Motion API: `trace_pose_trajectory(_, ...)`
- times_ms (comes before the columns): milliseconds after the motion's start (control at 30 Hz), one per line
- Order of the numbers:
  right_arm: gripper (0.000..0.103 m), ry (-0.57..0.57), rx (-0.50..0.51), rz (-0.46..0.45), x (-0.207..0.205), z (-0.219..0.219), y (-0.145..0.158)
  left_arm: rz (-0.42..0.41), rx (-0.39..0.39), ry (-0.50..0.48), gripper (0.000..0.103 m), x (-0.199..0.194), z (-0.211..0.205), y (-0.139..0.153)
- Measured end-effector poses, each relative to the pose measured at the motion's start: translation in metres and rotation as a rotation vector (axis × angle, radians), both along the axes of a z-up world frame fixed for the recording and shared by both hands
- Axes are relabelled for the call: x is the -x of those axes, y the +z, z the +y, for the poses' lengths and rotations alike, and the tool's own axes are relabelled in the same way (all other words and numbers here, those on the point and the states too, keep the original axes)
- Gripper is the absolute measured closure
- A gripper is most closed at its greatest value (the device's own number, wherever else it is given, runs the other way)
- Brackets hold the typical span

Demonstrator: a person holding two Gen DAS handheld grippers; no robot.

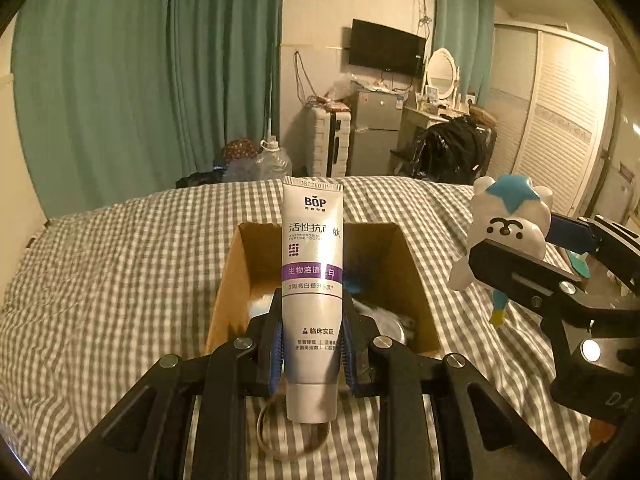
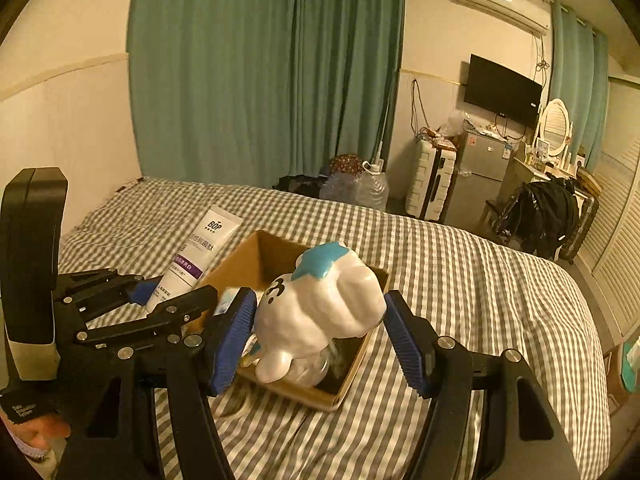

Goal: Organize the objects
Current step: 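Lower the BOP tube and plush toy into the cardboard box and open both tools, then move the left tool to the beige tape roll and grasp its rim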

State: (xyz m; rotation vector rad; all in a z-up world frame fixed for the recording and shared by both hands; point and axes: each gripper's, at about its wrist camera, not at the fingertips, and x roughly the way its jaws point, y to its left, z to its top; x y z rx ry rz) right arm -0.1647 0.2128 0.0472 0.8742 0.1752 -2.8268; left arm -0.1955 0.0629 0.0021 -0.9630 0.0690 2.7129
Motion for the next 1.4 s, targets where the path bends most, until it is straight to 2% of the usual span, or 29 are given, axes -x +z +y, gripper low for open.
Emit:
trace_pose_trajectory(300,0.038,-0.039,0.014,-0.077,0.098,0.014,-0.055,-0.022,0.011,0.018,0.079,0.076,0.005,-0.047)
trace_pose_trajectory(400,0.038,-0.05,0.04,-0.104,0.116,0.016,-0.076,-0.05,0.008,0.033,0.079,0.089,0.003,-0.065)
trace_pose_trajectory(500,0.037,-0.041,0.062,-0.12,0.124,0.018,-0.094,-0.032,0.013,0.034,0.079,0.092,0.004,-0.075)
trace_pose_trajectory(600,0.036,-0.037,0.072,-0.126,0.125,0.019,-0.102,-0.017,0.006,0.046,0.073,0.093,0.003,-0.079)
trace_pose_trajectory(633,0.033,-0.04,0.072,-0.12,0.123,0.02,-0.102,-0.013,0.005,0.052,0.067,0.092,0.003,-0.079)
trace_pose_trajectory(667,0.028,-0.044,0.074,-0.109,0.12,0.022,-0.098,-0.012,0.006,0.061,0.048,0.092,0.002,-0.079)
trace_pose_trajectory(700,0.027,-0.044,0.074,-0.102,0.119,0.023,-0.095,-0.004,0.005,0.079,0.039,0.09,0.001,-0.077)
trace_pose_trajectory(800,0.023,-0.058,0.073,-0.067,0.104,0.024,-0.08,0.007,-0.013,0.079,0.037,0.078,-0.004,-0.065)
trace_pose_trajectory(967,0.023,-0.071,0.081,-0.046,0.07,0.029,-0.048,0.044,0.024,0.099,0.029,0.044,-0.01,-0.04)
trace_pose_trajectory(1133,0.017,-0.075,0.103,-0.005,0.016,0.027,-0.011,0.087,-0.001,0.129,0.023,0.003,-0.018,-0.007)
trace_pose_trajectory(1200,0.017,-0.079,0.097,0.019,-0.007,0.026,0.003,0.108,-0.02,0.143,0.018,-0.016,-0.025,0.005)
trace_pose_trajectory(1333,0.014,-0.084,0.078,0.053,-0.045,0.025,0.017,0.154,-0.026,0.155,0.014,-0.05,-0.033,0.023)
trace_pose_trajectory(1400,0.011,-0.094,0.067,0.069,-0.061,0.025,0.016,0.187,-0.017,0.175,0.008,-0.072,-0.039,0.027)
